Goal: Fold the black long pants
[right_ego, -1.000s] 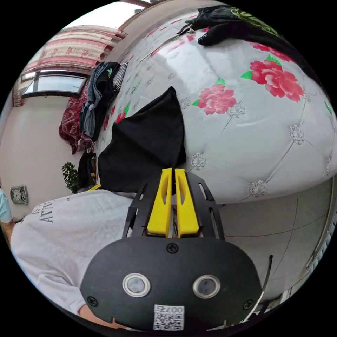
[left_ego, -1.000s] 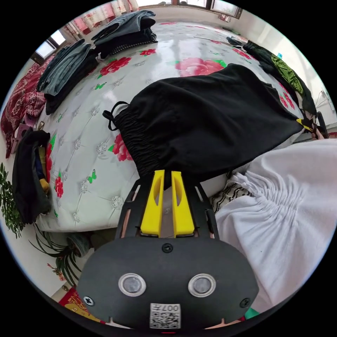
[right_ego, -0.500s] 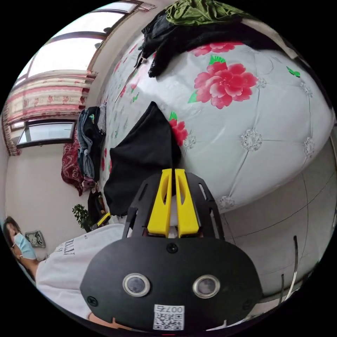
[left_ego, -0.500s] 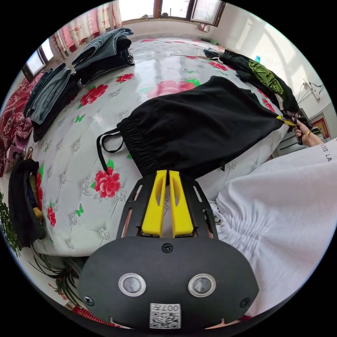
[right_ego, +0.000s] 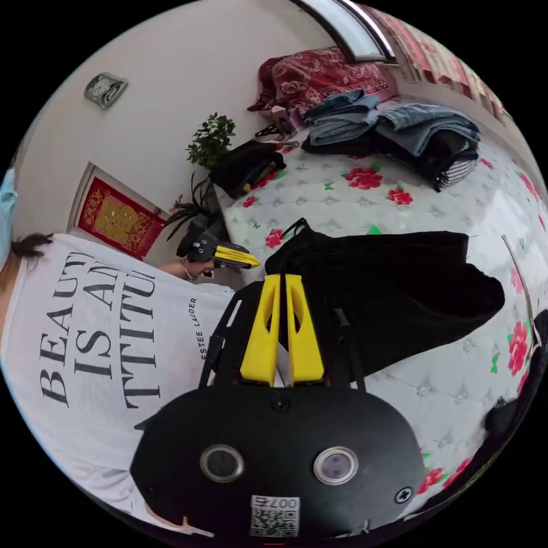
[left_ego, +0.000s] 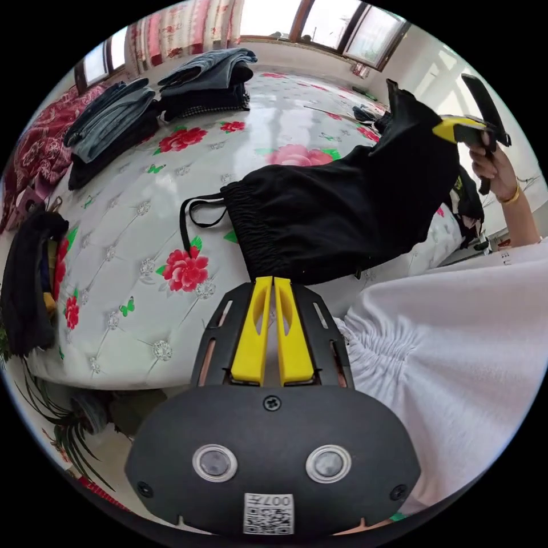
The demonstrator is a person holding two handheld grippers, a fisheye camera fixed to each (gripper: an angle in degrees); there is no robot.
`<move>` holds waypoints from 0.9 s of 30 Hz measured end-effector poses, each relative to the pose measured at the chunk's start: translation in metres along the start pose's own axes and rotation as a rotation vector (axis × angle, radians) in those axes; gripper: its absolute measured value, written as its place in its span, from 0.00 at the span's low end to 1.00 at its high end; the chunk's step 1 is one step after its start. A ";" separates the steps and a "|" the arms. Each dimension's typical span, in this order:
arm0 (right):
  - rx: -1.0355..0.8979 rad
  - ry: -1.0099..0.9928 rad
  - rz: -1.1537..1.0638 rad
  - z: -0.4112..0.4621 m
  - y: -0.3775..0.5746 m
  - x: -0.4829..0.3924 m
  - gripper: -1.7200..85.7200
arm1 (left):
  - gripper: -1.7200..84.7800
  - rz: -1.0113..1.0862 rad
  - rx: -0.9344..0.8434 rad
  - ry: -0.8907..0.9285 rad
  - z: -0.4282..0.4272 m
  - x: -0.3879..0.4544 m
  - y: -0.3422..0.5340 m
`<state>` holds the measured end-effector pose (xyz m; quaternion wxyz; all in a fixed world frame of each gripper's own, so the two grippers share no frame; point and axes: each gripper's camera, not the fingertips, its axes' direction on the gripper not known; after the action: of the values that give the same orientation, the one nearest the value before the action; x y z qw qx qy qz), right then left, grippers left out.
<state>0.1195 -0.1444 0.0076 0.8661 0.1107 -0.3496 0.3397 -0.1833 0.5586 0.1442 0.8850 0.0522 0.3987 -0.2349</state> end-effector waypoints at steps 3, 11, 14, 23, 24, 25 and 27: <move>-0.144 -0.050 -0.122 0.124 -0.038 -0.031 0.03 | 0.02 -0.105 0.027 0.059 -0.025 -0.034 0.006; -0.219 -0.265 -0.033 0.248 -0.003 0.012 0.08 | 0.11 -0.240 0.050 0.240 -0.081 -0.111 0.016; -0.033 -0.204 0.119 0.180 0.056 0.066 0.10 | 0.15 -0.251 0.065 0.382 -0.093 -0.140 0.001; 0.264 -0.273 0.816 0.118 0.341 0.232 0.13 | 0.24 -0.156 -0.029 0.596 -0.095 -0.182 -0.095; 0.268 -0.330 0.848 0.132 0.357 0.242 0.12 | 0.23 -0.150 -0.039 0.595 -0.095 -0.184 -0.101; 0.259 -0.359 0.858 0.141 0.362 0.246 0.12 | 0.22 -0.145 -0.054 0.601 -0.097 -0.187 -0.114; 0.297 -0.484 0.863 0.166 0.373 0.260 0.10 | 0.17 -0.158 -0.093 0.598 -0.095 -0.196 -0.130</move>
<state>-0.0802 0.1951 0.2890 0.5165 0.1535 -0.5019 0.6766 -0.4189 0.5437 0.2351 0.7089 0.0474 0.6543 -0.2590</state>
